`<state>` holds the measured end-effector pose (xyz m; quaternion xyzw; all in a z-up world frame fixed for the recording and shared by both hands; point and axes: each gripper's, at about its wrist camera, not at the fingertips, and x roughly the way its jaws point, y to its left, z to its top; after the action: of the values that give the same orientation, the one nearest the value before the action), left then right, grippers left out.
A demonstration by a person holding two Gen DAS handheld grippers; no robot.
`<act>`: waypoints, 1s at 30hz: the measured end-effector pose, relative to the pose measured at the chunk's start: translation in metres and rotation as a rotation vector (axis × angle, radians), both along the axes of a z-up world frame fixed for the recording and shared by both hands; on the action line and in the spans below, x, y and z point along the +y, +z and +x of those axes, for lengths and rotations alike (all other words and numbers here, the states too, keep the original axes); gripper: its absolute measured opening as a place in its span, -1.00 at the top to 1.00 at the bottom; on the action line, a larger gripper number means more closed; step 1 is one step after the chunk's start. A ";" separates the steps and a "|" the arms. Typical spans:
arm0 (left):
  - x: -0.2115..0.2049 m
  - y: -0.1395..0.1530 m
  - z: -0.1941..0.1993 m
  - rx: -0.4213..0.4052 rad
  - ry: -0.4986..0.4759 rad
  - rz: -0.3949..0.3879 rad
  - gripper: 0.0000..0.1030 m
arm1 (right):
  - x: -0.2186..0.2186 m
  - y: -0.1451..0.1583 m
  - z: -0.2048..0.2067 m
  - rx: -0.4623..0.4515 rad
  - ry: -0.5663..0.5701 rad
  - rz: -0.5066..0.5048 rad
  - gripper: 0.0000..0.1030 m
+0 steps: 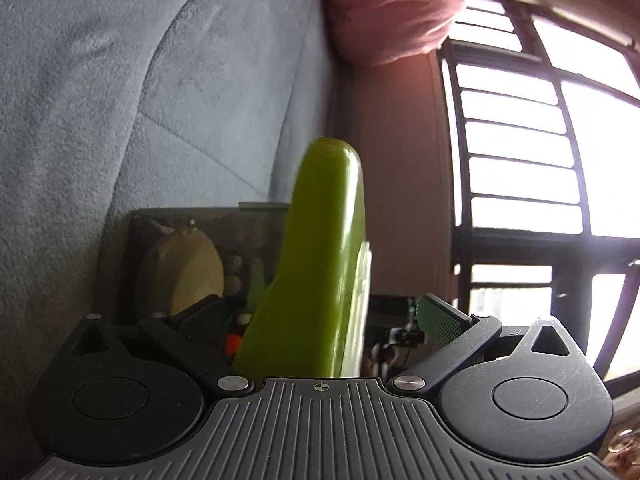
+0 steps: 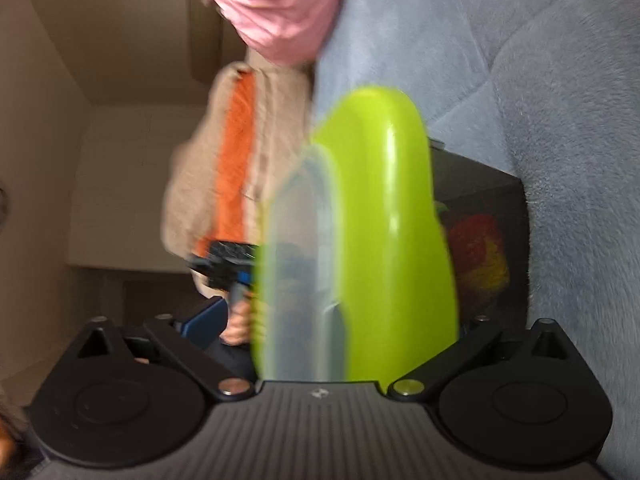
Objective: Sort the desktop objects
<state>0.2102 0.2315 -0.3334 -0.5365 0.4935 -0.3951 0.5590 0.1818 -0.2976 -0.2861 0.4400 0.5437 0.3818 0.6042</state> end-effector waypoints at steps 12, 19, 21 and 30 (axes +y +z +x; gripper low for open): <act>0.011 -0.001 0.046 -0.016 0.095 -0.018 -1.00 | -0.007 -0.001 0.041 -0.044 -0.129 0.189 -1.00; 0.014 -0.007 0.090 0.033 0.180 -0.026 -1.00 | -0.023 -0.010 0.093 -0.026 -0.214 0.256 -1.00; 0.011 -0.006 0.104 0.046 0.199 0.003 -1.00 | -0.028 -0.011 0.108 -0.024 -0.236 0.284 -1.00; -0.011 0.011 0.128 0.042 0.159 0.101 -1.00 | -0.067 -0.023 0.100 -0.028 -0.368 0.298 -1.00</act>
<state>0.3386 0.2203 -0.3228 -0.5534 0.4803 -0.3125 0.6045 0.2814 -0.3647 -0.3089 0.6108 0.3833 0.3473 0.5995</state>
